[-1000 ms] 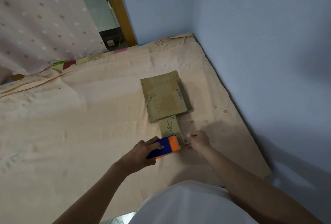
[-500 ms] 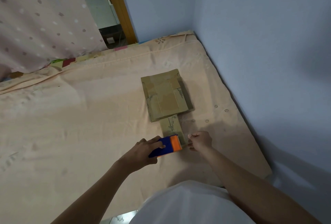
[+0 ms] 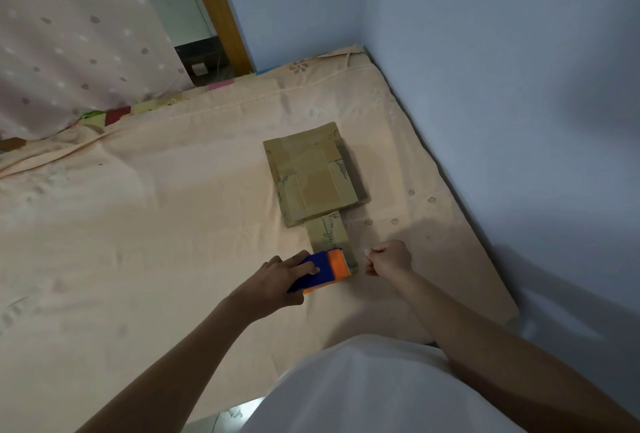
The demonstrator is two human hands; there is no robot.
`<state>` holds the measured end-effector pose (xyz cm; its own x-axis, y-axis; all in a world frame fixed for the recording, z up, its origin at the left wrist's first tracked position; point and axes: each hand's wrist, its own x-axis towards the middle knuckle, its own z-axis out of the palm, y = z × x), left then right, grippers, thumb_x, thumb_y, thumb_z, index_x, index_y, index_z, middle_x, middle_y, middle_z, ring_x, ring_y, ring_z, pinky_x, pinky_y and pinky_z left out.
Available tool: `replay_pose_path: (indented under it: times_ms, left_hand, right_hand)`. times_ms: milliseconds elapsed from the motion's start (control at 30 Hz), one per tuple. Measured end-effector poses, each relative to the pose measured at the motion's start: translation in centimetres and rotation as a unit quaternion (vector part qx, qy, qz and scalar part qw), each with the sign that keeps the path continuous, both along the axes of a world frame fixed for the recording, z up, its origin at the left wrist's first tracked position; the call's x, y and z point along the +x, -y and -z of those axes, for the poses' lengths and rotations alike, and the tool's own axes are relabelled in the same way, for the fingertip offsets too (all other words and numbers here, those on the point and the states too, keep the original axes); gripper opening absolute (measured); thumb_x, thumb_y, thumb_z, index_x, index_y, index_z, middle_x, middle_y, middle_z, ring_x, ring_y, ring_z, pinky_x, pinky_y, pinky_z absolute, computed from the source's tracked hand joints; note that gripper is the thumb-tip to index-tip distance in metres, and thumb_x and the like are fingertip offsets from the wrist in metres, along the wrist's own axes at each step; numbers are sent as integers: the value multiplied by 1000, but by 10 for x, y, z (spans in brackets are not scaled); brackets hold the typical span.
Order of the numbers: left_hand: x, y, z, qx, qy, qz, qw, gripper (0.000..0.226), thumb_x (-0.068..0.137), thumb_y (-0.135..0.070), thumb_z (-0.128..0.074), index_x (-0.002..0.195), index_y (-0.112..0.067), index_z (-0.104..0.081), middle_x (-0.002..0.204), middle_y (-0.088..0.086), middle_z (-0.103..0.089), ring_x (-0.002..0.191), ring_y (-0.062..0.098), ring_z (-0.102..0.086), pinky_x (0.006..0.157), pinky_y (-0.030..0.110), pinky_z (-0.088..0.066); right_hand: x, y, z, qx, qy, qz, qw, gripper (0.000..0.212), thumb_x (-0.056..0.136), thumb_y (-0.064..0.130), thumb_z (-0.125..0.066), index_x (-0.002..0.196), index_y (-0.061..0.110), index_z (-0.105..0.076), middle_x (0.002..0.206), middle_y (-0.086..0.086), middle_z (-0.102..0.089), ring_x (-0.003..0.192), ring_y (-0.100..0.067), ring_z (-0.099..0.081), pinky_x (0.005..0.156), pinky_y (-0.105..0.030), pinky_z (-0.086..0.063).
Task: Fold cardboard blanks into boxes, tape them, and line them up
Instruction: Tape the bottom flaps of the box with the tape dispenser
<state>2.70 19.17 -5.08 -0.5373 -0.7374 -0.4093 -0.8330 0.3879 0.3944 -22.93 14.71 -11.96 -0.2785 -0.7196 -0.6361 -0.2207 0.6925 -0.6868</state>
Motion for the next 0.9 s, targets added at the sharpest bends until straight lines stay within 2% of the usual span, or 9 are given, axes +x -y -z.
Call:
replay_pose_path:
  times_ms: [300, 467, 600, 767, 900]
  left_hand:
    - [0, -4, -4, -3, 5, -7, 1000, 44, 91, -28, -54, 133, -37, -42, 141, -14, -36, 94, 22, -45, 85, 34, -45]
    - [-2, -4, -4, -2, 5, -7, 1000, 44, 91, -27, -55, 132, -37, -41, 140, -13, -36, 93, 23, -45, 85, 33, -45]
    - [-4, -3, -4, -3, 5, -5, 1000, 43, 91, -28, -55, 132, -36, -42, 141, -12, -37, 92, 22, -45, 85, 33, -45]
    - [-3, -5, -2, -2, 10, -5, 1000, 44, 92, -29, -55, 132, -37, -41, 141, -12, -36, 94, 21, -44, 85, 32, -44]
    - [-4, -4, -2, 1, 11, -7, 1000, 45, 92, -30, -55, 133, -38, -40, 142, -12, -36, 96, 21, -45, 86, 33, -45]
  right_hand:
    - [4, -4, -6, 17, -14, -12, 1000, 20, 89, 10, -74, 70, 7, -68, 70, -16, -70, 58, -27, -67, 65, -44, -63]
    - [5, -6, -9, 33, -52, -56, 997, 10, 90, 21, -71, 84, 15, -74, 86, -11, -75, 73, -30, -72, 59, -40, -63]
    - [9, -6, -5, 35, -90, -117, 988, 20, 91, 28, -67, 96, 12, -78, 95, -7, -75, 93, -28, -69, 79, -43, -61]
    - [12, -6, -2, 57, -92, -111, 988, 21, 90, 25, -67, 101, 8, -74, 101, -11, -73, 99, -30, -67, 76, -30, -52]
    - [15, -5, -7, 38, -121, -116, 985, 15, 90, 20, -67, 95, 8, -74, 97, -10, -73, 90, -26, -66, 69, -23, -41]
